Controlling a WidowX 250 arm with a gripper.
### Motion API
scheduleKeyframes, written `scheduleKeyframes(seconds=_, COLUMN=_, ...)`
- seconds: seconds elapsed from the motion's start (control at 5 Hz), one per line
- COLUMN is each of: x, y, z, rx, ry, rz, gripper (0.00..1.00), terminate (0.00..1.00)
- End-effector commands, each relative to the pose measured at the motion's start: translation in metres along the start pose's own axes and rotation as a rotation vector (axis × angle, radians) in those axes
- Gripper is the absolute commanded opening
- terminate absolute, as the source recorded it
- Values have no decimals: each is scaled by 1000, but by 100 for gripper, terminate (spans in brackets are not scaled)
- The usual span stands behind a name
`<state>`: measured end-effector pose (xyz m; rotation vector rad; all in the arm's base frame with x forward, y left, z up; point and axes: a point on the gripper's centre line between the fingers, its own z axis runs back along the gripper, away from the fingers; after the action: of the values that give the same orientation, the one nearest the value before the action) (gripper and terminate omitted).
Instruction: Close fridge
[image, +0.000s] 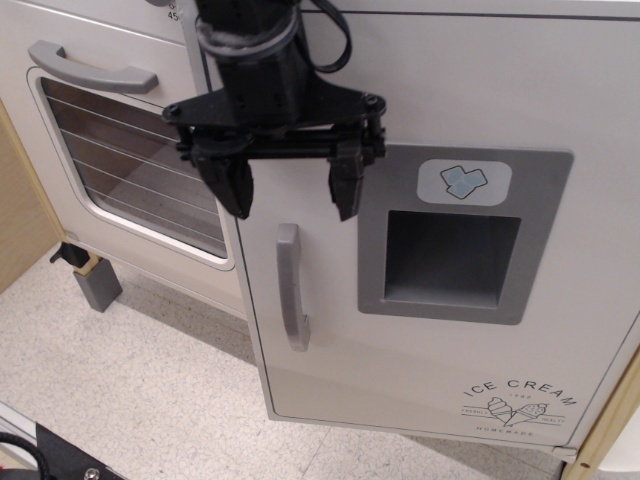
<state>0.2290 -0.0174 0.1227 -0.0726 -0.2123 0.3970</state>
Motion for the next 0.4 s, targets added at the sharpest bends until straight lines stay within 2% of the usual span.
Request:
scheduleKeyframes(seconds=0.0, x=40, y=-7, z=10, rx=-19, ry=-102, rz=35, gripper=100, terminate=0)
scheduleKeyframes(seconds=0.2, x=55, y=-5, z=11, rx=-37, ry=-155, rz=97, gripper=100, terminate=0)
